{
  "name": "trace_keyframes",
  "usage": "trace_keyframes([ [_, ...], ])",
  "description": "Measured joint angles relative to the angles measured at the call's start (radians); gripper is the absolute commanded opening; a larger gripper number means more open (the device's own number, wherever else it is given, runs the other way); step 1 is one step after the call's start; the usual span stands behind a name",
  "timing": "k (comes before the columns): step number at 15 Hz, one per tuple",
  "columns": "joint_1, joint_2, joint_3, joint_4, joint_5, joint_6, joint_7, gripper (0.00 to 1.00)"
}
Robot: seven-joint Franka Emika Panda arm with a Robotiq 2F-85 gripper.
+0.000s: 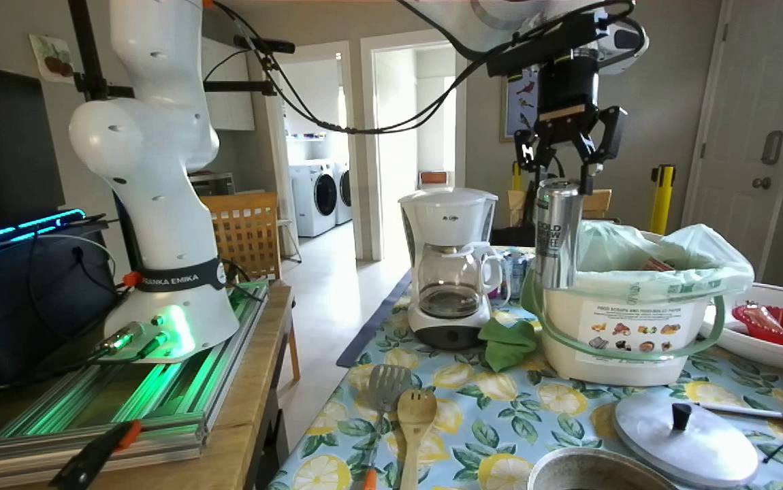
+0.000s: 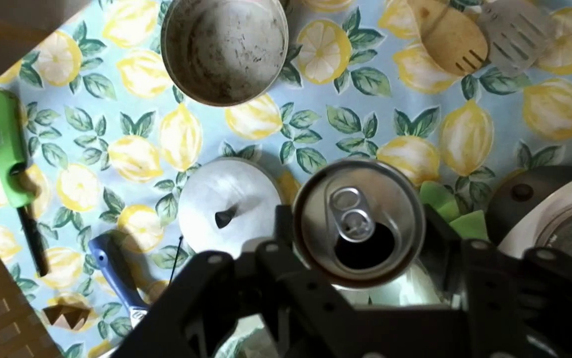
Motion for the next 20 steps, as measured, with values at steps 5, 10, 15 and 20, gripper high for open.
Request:
trace_keyframes([
  [5, 0.000, 0.006, -0.011, -0.054, -0.057, 0.001, 0.024, 0.37],
  [10, -0.001, 0.046, -0.013, -0.085, -0.109, 0.084, 0.034, 0.37],
  [15, -0.001, 0.119, -0.015, -0.089, -0.139, 0.214, 0.038, 0.37],
  [20, 0.000, 0.162, -0.014, -0.094, -0.139, 0.242, 0.038, 0.37],
])
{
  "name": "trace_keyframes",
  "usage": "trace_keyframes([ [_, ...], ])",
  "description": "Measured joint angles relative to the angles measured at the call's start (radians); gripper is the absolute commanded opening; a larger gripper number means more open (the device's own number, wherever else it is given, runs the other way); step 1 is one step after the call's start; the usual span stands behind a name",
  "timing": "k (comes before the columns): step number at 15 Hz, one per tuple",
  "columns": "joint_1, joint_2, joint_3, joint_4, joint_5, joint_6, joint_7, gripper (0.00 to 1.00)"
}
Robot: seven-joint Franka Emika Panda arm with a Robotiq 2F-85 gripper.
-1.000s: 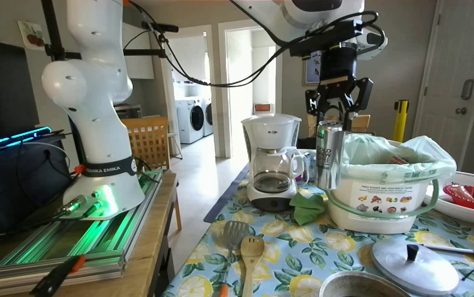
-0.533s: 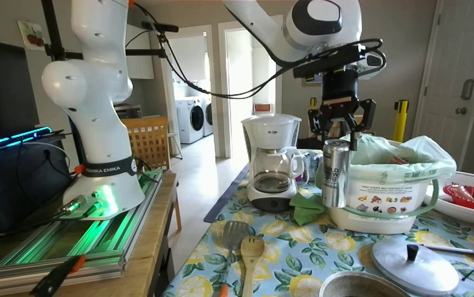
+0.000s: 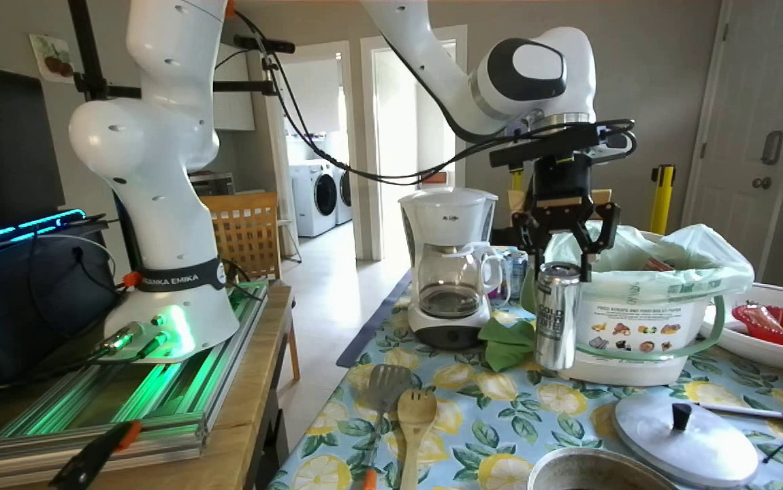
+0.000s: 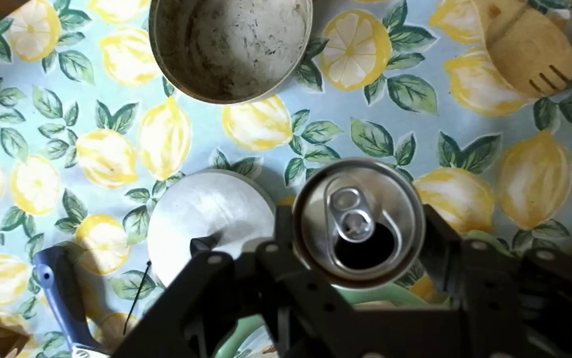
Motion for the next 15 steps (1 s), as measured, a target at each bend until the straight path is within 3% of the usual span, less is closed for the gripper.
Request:
trace_keyframes([
  [15, -0.005, 0.066, -0.012, -0.060, -0.017, 0.121, -0.014, 0.37],
])
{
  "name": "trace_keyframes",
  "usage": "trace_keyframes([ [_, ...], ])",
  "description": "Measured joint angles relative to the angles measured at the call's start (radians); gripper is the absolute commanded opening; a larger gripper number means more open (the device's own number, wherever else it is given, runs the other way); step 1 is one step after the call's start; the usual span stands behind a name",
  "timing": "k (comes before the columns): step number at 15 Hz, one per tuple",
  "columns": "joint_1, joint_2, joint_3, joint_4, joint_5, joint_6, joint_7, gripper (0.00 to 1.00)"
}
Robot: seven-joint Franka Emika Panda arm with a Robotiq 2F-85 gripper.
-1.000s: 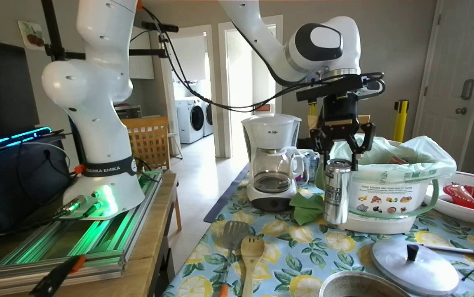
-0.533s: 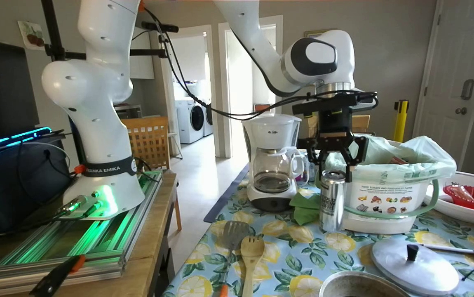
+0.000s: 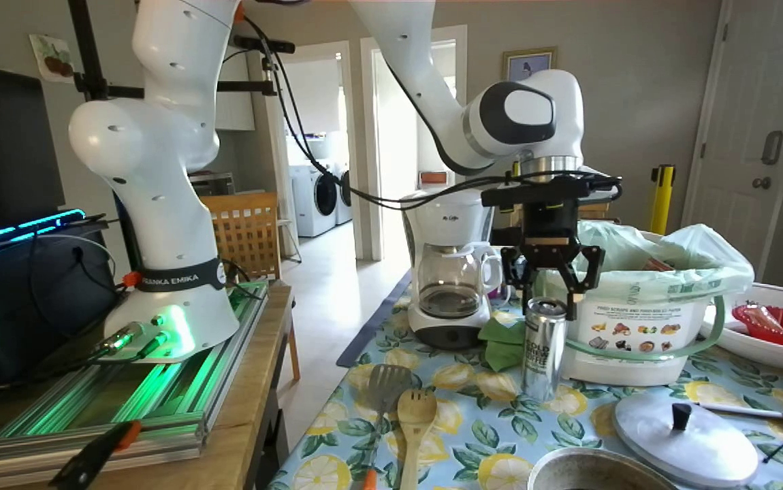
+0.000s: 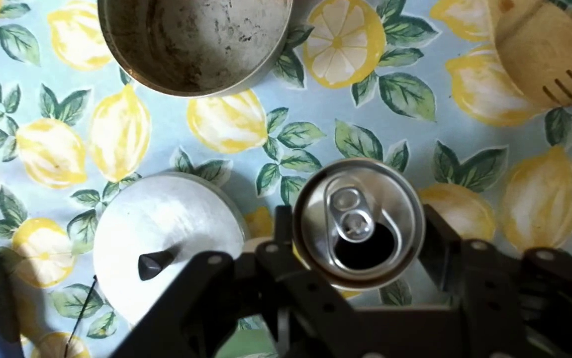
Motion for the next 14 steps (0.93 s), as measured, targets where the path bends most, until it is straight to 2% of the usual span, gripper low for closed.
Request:
trace_keyframes([
  [14, 0.003, 0.033, -0.025, 0.001, -0.054, 0.043, 0.016, 0.37],
])
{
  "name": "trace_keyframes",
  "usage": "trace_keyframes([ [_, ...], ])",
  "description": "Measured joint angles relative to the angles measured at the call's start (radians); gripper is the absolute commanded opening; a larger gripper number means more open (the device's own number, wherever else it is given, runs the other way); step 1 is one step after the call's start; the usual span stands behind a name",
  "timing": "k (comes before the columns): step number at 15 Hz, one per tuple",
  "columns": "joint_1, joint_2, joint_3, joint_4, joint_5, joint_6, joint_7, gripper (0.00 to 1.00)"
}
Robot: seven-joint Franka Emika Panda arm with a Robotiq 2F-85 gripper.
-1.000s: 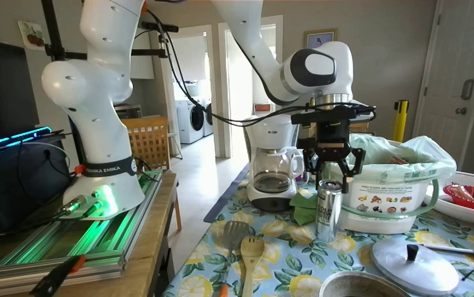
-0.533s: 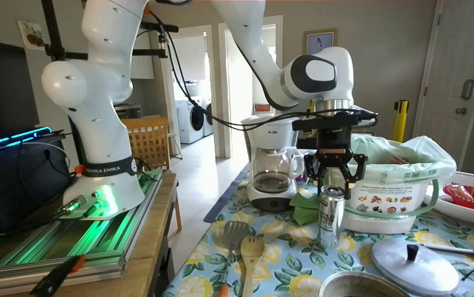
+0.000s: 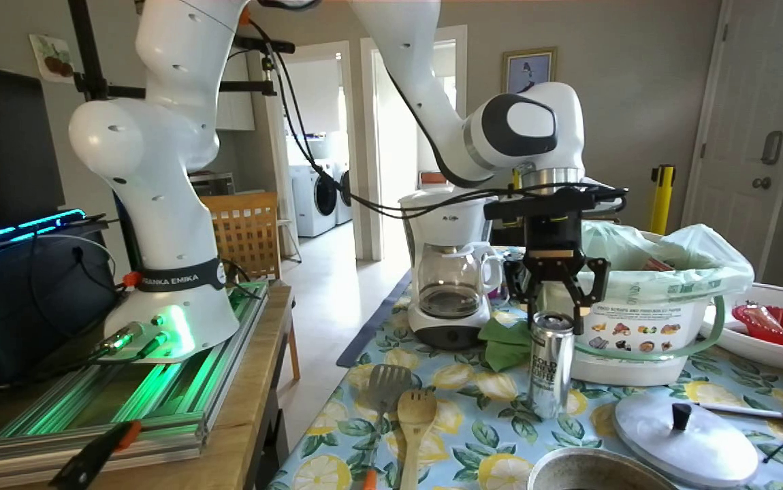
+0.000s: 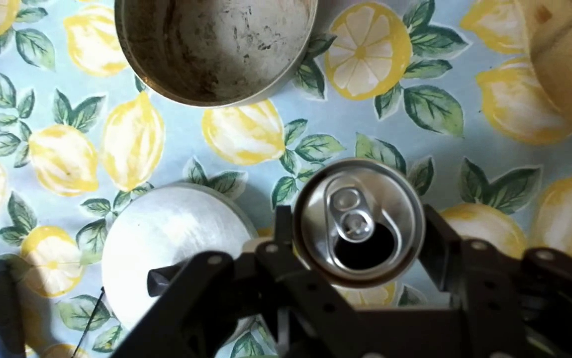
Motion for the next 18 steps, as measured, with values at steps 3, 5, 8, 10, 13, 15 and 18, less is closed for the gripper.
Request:
trace_keyframes([
  [3, 0.000, 0.006, 0.000, 0.003, -0.010, 0.000, 0.002, 0.37],
  [5, 0.000, 0.010, 0.000, 0.005, -0.010, 0.000, 0.002, 0.39],
  [8, 0.000, 0.014, -0.001, 0.006, -0.010, 0.000, 0.002, 0.94],
  [10, 0.000, 0.015, -0.001, 0.006, -0.010, 0.001, 0.002, 1.00],
  [13, 0.000, 0.015, -0.001, 0.009, -0.010, 0.005, 0.002, 1.00],
  [15, 0.000, 0.014, -0.001, 0.009, -0.010, 0.017, 0.002, 1.00],
  [18, -0.001, 0.005, 0.001, 0.009, -0.007, 0.048, 0.002, 1.00],
])
